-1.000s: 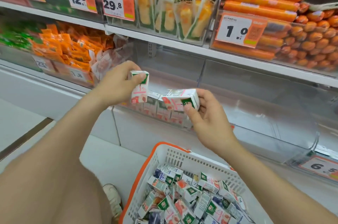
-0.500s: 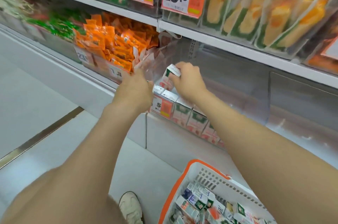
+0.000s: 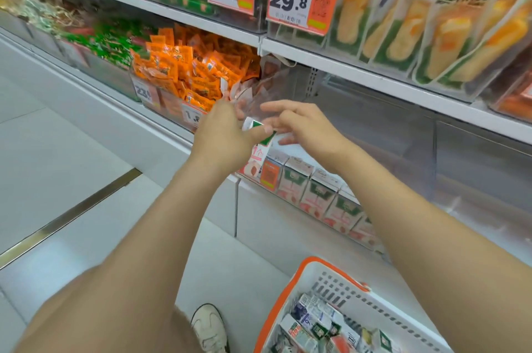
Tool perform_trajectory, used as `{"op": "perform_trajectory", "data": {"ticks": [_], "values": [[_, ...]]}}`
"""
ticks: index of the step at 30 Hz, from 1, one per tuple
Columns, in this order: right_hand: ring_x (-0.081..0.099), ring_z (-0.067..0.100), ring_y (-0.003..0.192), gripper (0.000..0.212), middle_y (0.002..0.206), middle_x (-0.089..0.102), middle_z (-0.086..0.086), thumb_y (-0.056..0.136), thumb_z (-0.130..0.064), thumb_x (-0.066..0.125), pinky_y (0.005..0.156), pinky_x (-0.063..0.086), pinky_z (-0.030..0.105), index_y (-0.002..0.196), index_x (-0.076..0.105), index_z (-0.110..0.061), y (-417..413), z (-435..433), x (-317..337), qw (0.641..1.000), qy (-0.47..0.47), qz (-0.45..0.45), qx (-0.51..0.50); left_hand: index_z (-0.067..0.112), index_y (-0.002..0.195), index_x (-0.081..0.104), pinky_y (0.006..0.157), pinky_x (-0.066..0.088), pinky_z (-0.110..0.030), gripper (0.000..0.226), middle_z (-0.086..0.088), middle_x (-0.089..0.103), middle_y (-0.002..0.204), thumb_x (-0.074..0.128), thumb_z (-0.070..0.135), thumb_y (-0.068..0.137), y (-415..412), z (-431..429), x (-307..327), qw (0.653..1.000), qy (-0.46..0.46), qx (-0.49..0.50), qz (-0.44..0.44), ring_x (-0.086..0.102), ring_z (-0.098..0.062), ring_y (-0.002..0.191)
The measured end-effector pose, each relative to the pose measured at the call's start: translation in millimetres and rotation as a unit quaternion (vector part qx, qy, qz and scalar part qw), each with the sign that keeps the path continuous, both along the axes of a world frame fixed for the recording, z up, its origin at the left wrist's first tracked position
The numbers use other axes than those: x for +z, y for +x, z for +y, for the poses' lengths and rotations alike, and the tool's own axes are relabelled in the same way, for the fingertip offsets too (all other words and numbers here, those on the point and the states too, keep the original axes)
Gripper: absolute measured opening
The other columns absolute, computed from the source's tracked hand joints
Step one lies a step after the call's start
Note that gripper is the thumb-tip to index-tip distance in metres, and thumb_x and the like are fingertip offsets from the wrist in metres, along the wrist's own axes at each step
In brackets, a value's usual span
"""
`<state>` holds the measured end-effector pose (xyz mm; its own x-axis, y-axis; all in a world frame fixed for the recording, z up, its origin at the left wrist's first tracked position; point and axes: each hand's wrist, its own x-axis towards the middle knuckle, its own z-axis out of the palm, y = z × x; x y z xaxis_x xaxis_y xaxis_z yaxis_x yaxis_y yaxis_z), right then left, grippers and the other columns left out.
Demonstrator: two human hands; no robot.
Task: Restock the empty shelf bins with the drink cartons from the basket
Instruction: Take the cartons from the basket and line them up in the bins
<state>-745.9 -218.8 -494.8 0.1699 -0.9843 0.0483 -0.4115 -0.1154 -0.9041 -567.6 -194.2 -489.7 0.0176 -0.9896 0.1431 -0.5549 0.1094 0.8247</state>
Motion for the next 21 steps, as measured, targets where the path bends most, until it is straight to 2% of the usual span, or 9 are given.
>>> {"op": "perform_trajectory", "data": {"ticks": [2, 4, 7, 9, 11, 13, 15, 17, 21], "values": [[0.073, 0.025, 0.103, 0.039, 0.11, 0.077, 0.007, 0.091, -0.021, 0.063, 0.088, 0.062, 0.039, 0.13, 0.07, -0.024, -5, 16, 7, 0.998, 0.008, -0.022, 0.051, 0.018, 0.094, 0.064, 0.089, 0.059, -0.051, 0.034, -0.001, 0.07, 0.086, 0.085, 0.044, 0.086, -2, 0, 2, 0.997, -0.006, 0.003, 0.072, 0.072, -0.026, 0.096], [0.074, 0.026, 0.098, 0.032, 0.102, 0.078, 0.009, 0.095, -0.018, 0.072, 0.084, 0.063, 0.039, 0.126, 0.071, -0.022, -10, 26, 11, 0.998, -0.028, 0.008, 0.064, 0.017, 0.099, 0.069, 0.087, 0.062, -0.05, 0.031, -0.005, 0.077, 0.092, 0.084, 0.043, 0.088, -4, 0, 4, 0.989, 0.016, -0.011, 0.144, 0.076, -0.021, 0.089], [0.076, 0.024, 0.091, 0.026, 0.1, 0.078, 0.009, 0.096, -0.01, 0.074, 0.081, 0.064, 0.04, 0.121, 0.071, -0.013, -16, 30, 8, 0.997, -0.058, -0.046, -0.03, 0.016, 0.1, 0.076, 0.089, 0.061, -0.05, 0.035, -0.006, 0.079, 0.097, 0.06, 0.047, 0.103, -9, -1, 5, 0.988, -0.002, -0.026, 0.155, 0.076, -0.024, 0.094], [0.076, 0.019, 0.088, 0.023, 0.098, 0.078, 0.004, 0.092, -0.011, 0.075, 0.083, 0.064, 0.042, 0.114, 0.07, -0.015, -21, 29, 0, 0.984, -0.078, -0.073, -0.14, 0.011, 0.092, 0.074, 0.082, 0.056, -0.038, 0.038, -0.01, 0.074, 0.095, 0.048, 0.034, 0.108, -10, 0, 2, 0.998, -0.021, -0.008, 0.062, 0.07, -0.028, 0.094], [0.073, 0.014, 0.085, 0.02, 0.091, 0.075, -0.006, 0.084, -0.021, 0.077, 0.081, 0.062, 0.037, 0.102, 0.068, -0.022, -25, 28, -7, 0.961, -0.107, 0.001, -0.254, 0.01, 0.092, 0.068, 0.076, 0.051, -0.038, 0.027, -0.014, 0.07, 0.095, 0.052, 0.027, 0.105, -14, 1, -8, 0.995, -0.032, -0.026, -0.093, 0.066, -0.037, 0.099], [0.068, 0.016, 0.084, 0.012, 0.085, 0.073, -0.004, 0.08, -0.026, 0.075, 0.072, 0.056, 0.033, 0.089, 0.07, -0.019, -24, 25, -14, 0.946, -0.101, 0.099, -0.29, 0.017, 0.121, 0.065, 0.098, 0.05, -0.05, 0.03, -0.013, 0.064, 0.126, 0.061, 0.037, 0.099, -22, 7, -16, 0.971, 0.01, -0.046, -0.235, 0.056, -0.043, 0.123], [0.061, 0.022, 0.074, 0.015, 0.069, 0.067, 0.001, 0.08, -0.025, 0.072, 0.06, 0.05, 0.029, 0.073, 0.071, -0.011, -17, 20, -21, 0.948, -0.062, 0.164, -0.265, 0.02, 0.139, 0.053, 0.108, 0.04, -0.056, 0.05, -0.013, 0.045, 0.147, 0.063, 0.045, 0.097, -30, 12, -23, 0.943, 0.064, -0.075, -0.317, 0.041, -0.046, 0.136], [0.05, 0.025, 0.065, 0.023, 0.058, 0.055, 0.003, 0.082, -0.021, 0.068, 0.048, 0.041, 0.024, 0.063, 0.061, -0.01, -6, 14, -26, 0.957, -0.014, 0.193, -0.217, 0.018, 0.144, 0.045, 0.109, 0.036, -0.056, 0.055, -0.015, 0.034, 0.15, 0.059, 0.047, 0.099, -35, 16, -27, 0.93, 0.066, -0.096, -0.349, 0.035, -0.045, 0.14], [0.06, 0.034, 0.086, 0.029, 0.086, 0.07, 0.014, 0.094, -0.024, 0.056, 0.071, 0.052, 0.037, 0.101, 0.068, 0.002, -1, 7, -25, 0.959, 0.025, 0.265, -0.1, 0.015, 0.14, 0.045, 0.107, 0.037, -0.054, 0.051, -0.016, 0.035, 0.147, 0.054, 0.047, 0.1, -35, 18, -31, 0.918, 0.042, -0.09, -0.384, 0.036, -0.044, 0.136]]}}
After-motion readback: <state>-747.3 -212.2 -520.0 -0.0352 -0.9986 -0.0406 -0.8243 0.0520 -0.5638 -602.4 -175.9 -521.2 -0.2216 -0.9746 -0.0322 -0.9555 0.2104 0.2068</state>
